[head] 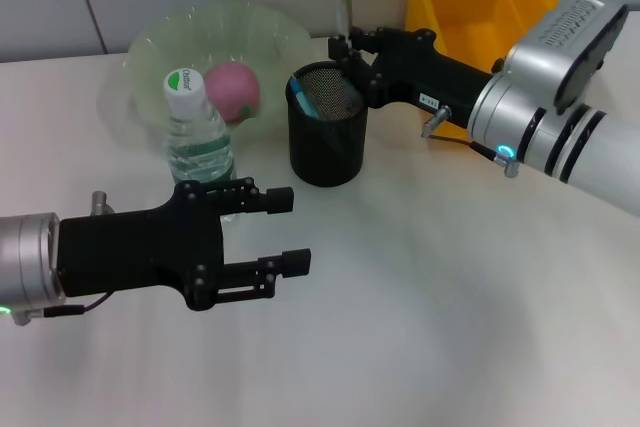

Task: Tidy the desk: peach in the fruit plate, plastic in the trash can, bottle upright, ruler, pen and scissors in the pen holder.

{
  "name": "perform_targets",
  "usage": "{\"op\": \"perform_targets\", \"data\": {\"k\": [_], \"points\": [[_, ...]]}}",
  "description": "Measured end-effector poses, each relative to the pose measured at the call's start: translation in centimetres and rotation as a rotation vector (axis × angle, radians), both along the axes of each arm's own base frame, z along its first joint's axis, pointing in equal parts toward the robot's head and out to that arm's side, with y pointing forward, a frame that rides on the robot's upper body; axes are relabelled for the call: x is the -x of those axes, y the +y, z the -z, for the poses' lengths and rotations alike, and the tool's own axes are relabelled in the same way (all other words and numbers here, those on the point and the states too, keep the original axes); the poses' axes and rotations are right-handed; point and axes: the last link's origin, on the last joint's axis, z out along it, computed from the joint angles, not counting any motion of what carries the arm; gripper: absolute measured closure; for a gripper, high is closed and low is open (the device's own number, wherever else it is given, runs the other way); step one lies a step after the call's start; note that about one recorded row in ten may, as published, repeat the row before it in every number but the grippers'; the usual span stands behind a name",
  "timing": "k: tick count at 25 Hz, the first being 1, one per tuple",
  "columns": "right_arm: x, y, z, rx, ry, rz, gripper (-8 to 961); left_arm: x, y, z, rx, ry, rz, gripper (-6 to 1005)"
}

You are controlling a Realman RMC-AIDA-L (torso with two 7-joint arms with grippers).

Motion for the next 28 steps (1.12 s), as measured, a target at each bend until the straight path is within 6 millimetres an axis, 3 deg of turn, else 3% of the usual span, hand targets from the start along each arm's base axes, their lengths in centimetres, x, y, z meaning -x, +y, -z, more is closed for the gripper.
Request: {"op": "perform_targets", "data": {"k": [5, 10, 15, 18, 19, 20, 23, 27, 28], "points": [[0.0, 0.1, 0.5, 0.016, -0.010, 0.018, 760, 0.0, -0.1, 0.0, 0.004, -0.003, 0.001, 329], [0.1, 0.0, 0.4, 0.016, 0.002, 0.014, 533, 0.2, -0.3, -0.2, 0.009, -0.005, 0.003, 329], [0.1, -1.0, -0.2, 0.023, 0.074, -0.021, 383, 0.4, -0.4, -0.3, 0.008, -0.004, 0.000, 329], [-0.6, -2.1, -1.8, 0.040, 0.165, -0.029, 340, 0.4, -0.4, -0.2, 0.008, -0.003, -0.007, 329], [-1.4, -3.0, -3.1, 0.050, 0.212, -0.035, 334, 0.5, -0.4, -0.2, 0.008, -0.002, -0.011, 329], [-1.4, -3.0, -3.1, 0.050, 0.212, -0.035, 327, 0.5, -0.4, -0.2, 0.008, -0.002, -0.011, 329], [-3.1, -4.9, -5.5, 0.097, 0.243, -0.039, 320, 0.8, -0.1, -0.5, 0.012, 0.014, -0.048, 329], [-5.2, -7.2, -8.8, 0.295, 0.212, -0.029, 318, 1.0, 0.3, -1.0, 0.030, 0.039, -0.097, 329], [-5.2, -7.2, -8.8, 0.295, 0.212, -0.029, 318, 1.0, 0.3, -1.0, 0.030, 0.039, -0.097, 329]]}}
